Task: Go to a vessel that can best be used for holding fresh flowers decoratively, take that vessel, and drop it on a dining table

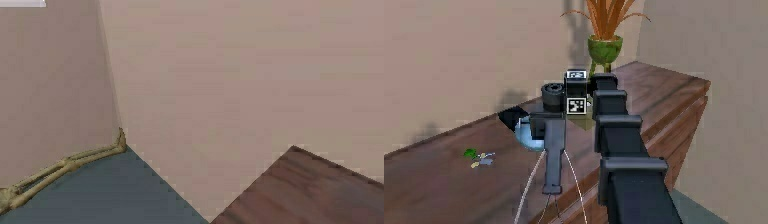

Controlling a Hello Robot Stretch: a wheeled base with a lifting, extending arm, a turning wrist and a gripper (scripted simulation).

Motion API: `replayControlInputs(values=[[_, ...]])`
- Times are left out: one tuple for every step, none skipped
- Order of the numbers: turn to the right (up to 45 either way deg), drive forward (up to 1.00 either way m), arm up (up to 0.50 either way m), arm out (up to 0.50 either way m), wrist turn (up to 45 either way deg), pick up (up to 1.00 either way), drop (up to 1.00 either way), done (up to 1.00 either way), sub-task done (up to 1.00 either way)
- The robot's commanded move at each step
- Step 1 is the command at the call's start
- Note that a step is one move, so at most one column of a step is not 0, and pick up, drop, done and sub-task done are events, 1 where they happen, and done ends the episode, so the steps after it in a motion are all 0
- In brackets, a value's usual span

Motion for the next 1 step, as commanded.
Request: replayControlInputs(values=[[0.0,0.0,0.0,0.0,45.0,0.0,0.0,0.0,0.0]])
